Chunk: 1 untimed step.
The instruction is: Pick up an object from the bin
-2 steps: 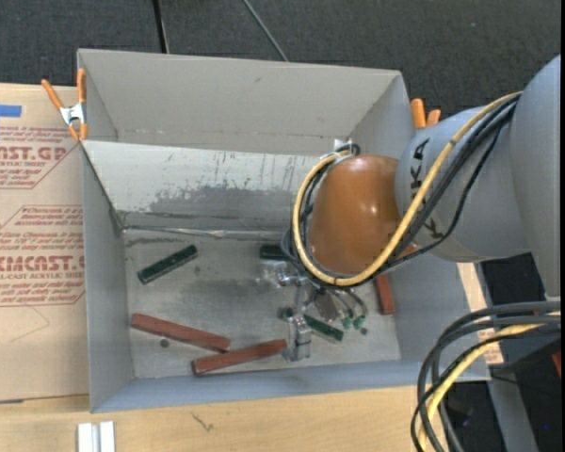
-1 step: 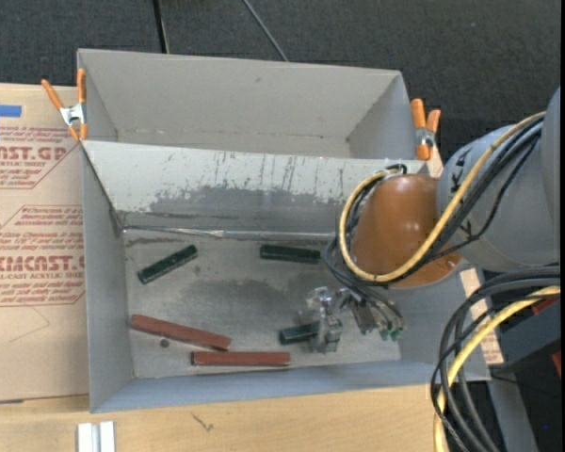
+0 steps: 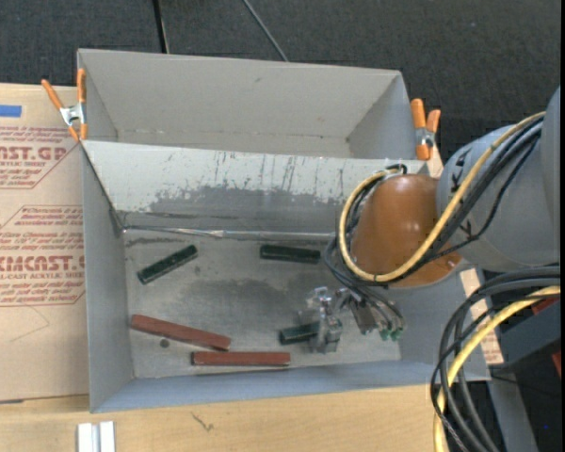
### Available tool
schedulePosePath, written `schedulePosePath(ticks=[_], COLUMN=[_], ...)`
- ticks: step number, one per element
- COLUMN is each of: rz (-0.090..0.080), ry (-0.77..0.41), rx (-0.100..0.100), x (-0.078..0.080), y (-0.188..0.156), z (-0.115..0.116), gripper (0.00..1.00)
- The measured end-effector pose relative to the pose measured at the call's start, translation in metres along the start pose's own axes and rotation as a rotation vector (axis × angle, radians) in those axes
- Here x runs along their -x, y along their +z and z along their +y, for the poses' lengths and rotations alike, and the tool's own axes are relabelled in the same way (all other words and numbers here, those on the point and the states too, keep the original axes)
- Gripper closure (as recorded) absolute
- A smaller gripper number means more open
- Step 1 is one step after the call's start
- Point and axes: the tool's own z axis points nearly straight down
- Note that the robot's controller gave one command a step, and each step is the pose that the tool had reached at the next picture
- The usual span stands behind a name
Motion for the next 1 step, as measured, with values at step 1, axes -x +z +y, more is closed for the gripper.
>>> schedulePosePath(ticks=[1], rz=[-0.006], ry=[-0.068], rx=[-0.002], x=[0.0212], y=[-0.1656], z=[0.0004], gripper=[1.00])
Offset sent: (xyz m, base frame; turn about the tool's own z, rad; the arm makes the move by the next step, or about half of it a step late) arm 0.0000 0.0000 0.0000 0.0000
